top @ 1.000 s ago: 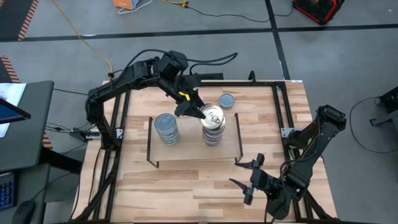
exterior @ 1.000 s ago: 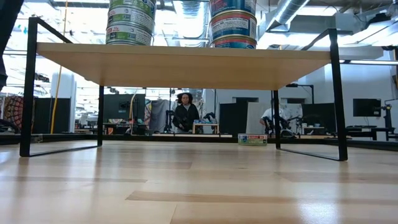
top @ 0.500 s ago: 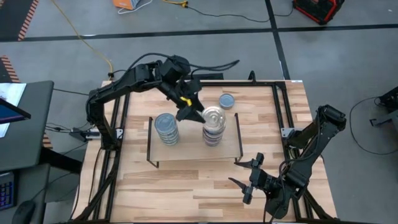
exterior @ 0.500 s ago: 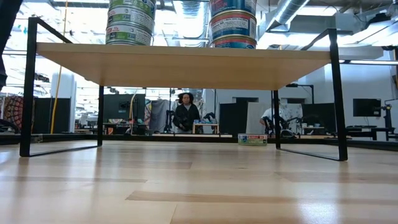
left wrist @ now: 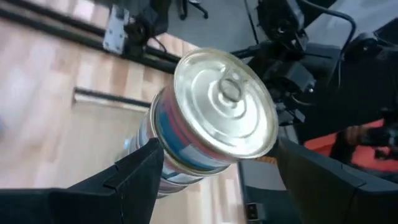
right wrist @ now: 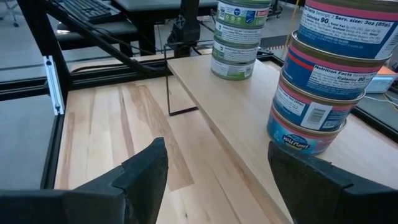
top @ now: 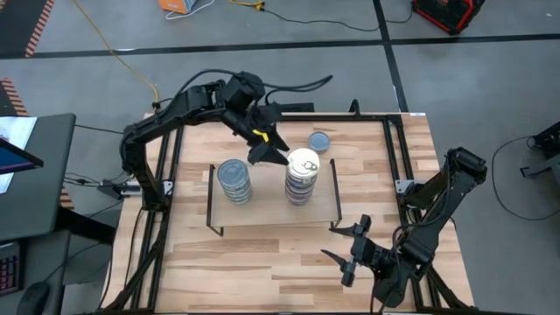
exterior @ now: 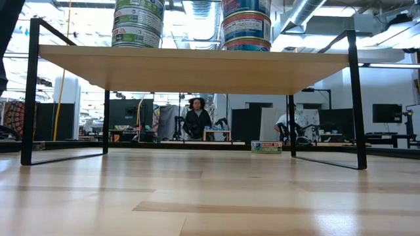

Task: Stack canned seafood by type on shelf
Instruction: Stack the green tuna can on top of the green tuna can on the shelf

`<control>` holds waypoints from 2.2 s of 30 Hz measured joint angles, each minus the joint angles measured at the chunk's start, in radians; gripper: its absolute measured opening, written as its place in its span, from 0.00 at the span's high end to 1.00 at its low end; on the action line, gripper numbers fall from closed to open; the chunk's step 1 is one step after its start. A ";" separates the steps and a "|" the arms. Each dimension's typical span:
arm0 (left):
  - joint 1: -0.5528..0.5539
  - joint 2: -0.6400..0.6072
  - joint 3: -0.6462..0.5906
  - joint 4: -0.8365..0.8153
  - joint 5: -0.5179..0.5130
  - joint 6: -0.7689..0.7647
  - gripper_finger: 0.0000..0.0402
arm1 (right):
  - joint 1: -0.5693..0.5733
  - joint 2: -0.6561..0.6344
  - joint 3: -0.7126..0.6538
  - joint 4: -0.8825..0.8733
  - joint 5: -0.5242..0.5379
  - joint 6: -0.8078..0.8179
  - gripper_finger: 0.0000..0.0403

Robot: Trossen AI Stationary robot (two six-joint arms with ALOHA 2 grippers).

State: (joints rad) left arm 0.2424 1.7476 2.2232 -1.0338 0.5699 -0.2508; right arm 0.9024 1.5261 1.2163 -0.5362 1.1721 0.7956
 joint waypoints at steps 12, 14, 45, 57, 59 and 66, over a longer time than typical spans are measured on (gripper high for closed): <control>0.046 -0.076 0.075 -0.179 -0.294 0.441 0.26 | 0.087 -0.013 -0.076 -0.141 0.127 0.195 0.25; 0.076 -0.086 0.055 -0.174 -0.263 0.493 0.26 | 0.090 -0.033 -0.076 -0.274 0.167 0.350 0.25; 0.435 -0.426 -0.800 0.586 -0.239 0.585 0.32 | -1.123 -0.508 -0.076 -0.356 -0.575 -0.548 0.25; 0.432 -0.707 -1.215 0.856 -0.406 0.406 0.32 | -1.514 -0.380 -0.115 -0.140 -0.968 -0.810 0.25; 0.429 -0.744 -1.293 0.927 -0.452 0.378 0.32 | -1.562 -0.370 -0.181 -0.038 -1.053 -0.844 0.25; 0.428 -0.858 -1.501 1.132 -0.722 0.311 0.32 | -1.728 -0.360 -0.391 0.258 -1.220 -0.849 0.25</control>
State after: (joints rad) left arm 0.6708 0.8892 0.7222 0.0985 -0.1517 0.0599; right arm -0.8256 1.1660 0.8249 -0.2784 -0.0481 -0.0536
